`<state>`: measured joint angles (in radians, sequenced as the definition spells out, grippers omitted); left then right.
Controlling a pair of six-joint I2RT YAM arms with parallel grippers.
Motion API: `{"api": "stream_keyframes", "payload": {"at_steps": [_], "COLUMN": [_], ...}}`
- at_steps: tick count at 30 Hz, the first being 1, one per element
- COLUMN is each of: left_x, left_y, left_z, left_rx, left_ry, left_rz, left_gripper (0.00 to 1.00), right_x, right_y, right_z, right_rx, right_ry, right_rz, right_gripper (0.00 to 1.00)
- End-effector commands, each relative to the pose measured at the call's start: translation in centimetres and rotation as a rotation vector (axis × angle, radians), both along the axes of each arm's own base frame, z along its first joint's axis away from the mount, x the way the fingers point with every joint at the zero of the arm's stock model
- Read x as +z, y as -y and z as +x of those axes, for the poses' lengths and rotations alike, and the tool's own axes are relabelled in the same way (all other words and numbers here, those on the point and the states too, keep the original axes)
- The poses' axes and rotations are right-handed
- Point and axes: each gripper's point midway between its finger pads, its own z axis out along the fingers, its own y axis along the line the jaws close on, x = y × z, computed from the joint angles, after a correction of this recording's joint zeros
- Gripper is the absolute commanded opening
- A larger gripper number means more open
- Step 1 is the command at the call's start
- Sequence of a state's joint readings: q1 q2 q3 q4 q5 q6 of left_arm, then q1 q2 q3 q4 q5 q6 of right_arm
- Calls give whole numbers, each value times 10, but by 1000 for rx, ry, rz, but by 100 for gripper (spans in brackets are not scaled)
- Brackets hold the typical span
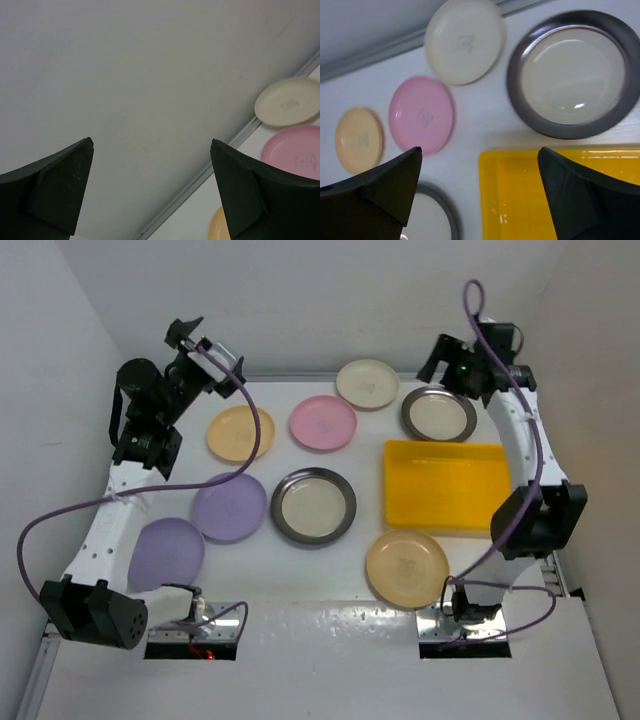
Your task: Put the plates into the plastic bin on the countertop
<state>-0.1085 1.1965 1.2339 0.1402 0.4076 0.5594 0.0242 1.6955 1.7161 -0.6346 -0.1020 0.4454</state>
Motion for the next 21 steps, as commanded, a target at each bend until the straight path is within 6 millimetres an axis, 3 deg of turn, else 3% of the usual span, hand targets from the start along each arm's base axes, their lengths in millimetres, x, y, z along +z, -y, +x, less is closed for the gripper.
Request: {"api": "stream_keyframes", "payload": {"at_steps": [1,2,3,4,5,6,7,9,12,14,16,18,21], "left_x": [-53,-67,-73,-93,-109,-121,-123,-143,-155,-153,-168,-169,-174], "left_y": [6,8,7,9,13,14,19,28,38,39,46,48,55], "left_z": [16,17,20,23,20,22,24,30,43,54,64,70,78], "left_rx": [12,12,6,-4,-24,-22,-32,-48,-76,-66,-69,-67,-97], "left_ry": [-308,-386,-406,-455,-496,-530,-536,-598,-621,-629,-673,-686,-706], "left_rz": [-52,-114,-124,-118,-124,-132,-144,-169,-179,-213,-223,-244,-251], "left_gripper": [100,100,100,100,100,97,97,96,96,96,96,96,96], "right_x": [9,-25,-18,-28,-72,-61,-91,-102,-140,-158,-179,-207,-227], "right_y": [80,95,131,142,154,164,188,203,211,210,209,201,187], "right_z": [30,46,56,61,77,86,89,100,97,93,83,68,67], "right_rx": [-247,-295,-360,-403,-423,-428,-455,-446,-445,-440,-464,-481,-452], "right_ry": [53,2,45,14,-84,-69,-117,-121,-159,-173,-220,-290,-309], "right_rz": [315,340,343,375,398,402,404,410,397,378,373,366,380], "right_gripper": [96,93,88,76,70,67,67,72,72,72,72,72,69]}}
